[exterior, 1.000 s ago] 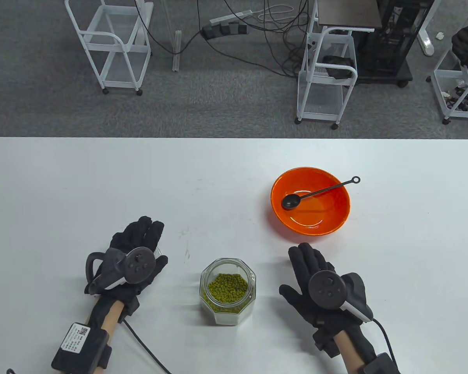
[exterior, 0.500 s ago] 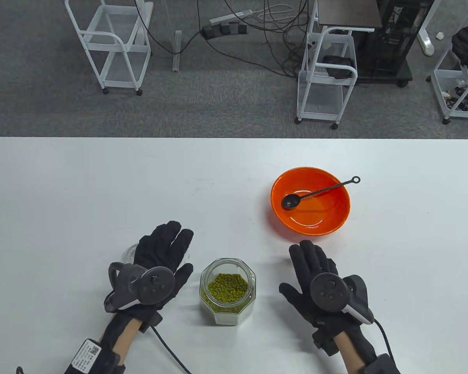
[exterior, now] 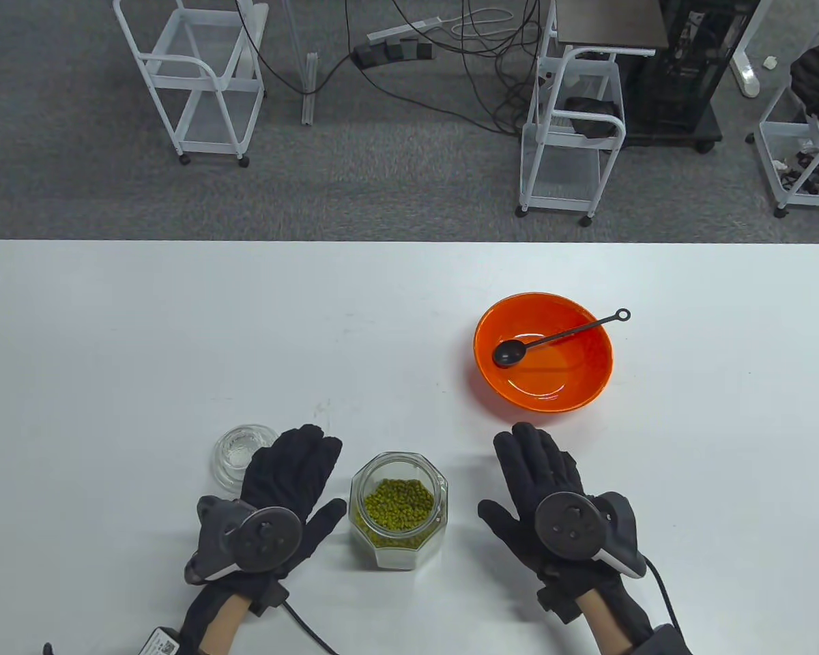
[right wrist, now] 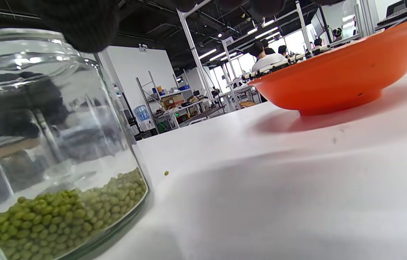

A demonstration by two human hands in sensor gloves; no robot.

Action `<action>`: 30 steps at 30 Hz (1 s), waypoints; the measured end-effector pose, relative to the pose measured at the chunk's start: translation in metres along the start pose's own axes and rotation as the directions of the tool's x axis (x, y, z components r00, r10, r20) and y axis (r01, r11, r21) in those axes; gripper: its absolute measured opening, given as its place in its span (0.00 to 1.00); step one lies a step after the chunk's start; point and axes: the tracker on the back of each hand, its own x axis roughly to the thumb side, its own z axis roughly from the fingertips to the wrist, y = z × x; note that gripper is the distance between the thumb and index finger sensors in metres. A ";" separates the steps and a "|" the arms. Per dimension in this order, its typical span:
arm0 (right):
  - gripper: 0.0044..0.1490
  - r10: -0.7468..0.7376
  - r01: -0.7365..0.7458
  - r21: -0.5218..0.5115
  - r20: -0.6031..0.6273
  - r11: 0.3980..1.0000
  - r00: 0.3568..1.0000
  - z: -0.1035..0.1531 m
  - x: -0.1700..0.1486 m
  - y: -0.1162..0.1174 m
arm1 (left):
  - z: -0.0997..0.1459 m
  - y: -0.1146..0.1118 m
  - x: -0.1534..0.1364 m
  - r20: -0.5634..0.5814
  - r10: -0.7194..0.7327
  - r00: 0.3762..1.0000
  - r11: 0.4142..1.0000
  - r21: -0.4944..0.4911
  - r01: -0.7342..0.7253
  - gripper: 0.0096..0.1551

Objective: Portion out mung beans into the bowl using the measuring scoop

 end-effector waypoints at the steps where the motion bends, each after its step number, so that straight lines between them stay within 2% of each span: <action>1: 0.58 0.003 -0.003 -0.001 0.000 1.000 1.000 0.000 0.001 0.000 | 0.000 0.000 0.000 0.000 0.003 1.000 1.000 -0.002 -0.003 0.49; 6: 0.57 0.039 -0.040 -0.051 -0.034 0.998 0.999 -0.005 0.002 -0.015 | -0.001 -0.001 -0.001 0.000 0.018 1.000 1.000 -0.013 -0.018 0.49; 9: 0.56 0.093 -0.105 -0.129 -0.100 0.986 0.991 -0.020 -0.006 -0.036 | -0.002 0.000 -0.002 0.002 0.027 1.000 1.000 -0.010 -0.027 0.49; 13: 0.53 0.140 -0.190 -0.198 -0.241 0.961 0.960 -0.043 -0.032 -0.059 | -0.003 0.002 -0.002 0.004 0.036 0.999 0.999 -0.006 -0.036 0.49; 16: 0.49 0.152 -0.260 -0.232 -0.400 0.937 0.904 -0.063 -0.064 -0.072 | -0.004 0.001 -0.003 0.003 0.042 0.999 0.999 -0.007 -0.042 0.49; 20: 0.49 0.220 -0.355 -0.134 -0.574 0.925 0.789 -0.086 -0.105 -0.078 | -0.006 -0.001 -0.004 0.002 0.041 0.999 0.999 -0.025 -0.041 0.49; 24: 0.49 0.159 -0.284 -0.069 -0.692 0.956 0.704 -0.102 -0.138 -0.075 | -0.007 -0.001 -0.005 -0.003 0.049 0.999 0.998 -0.026 -0.049 0.49; 30: 0.51 0.043 -0.093 -0.028 -0.737 0.995 0.675 -0.119 -0.171 -0.059 | -0.007 -0.002 -0.005 -0.006 0.043 0.999 0.998 -0.039 -0.043 0.49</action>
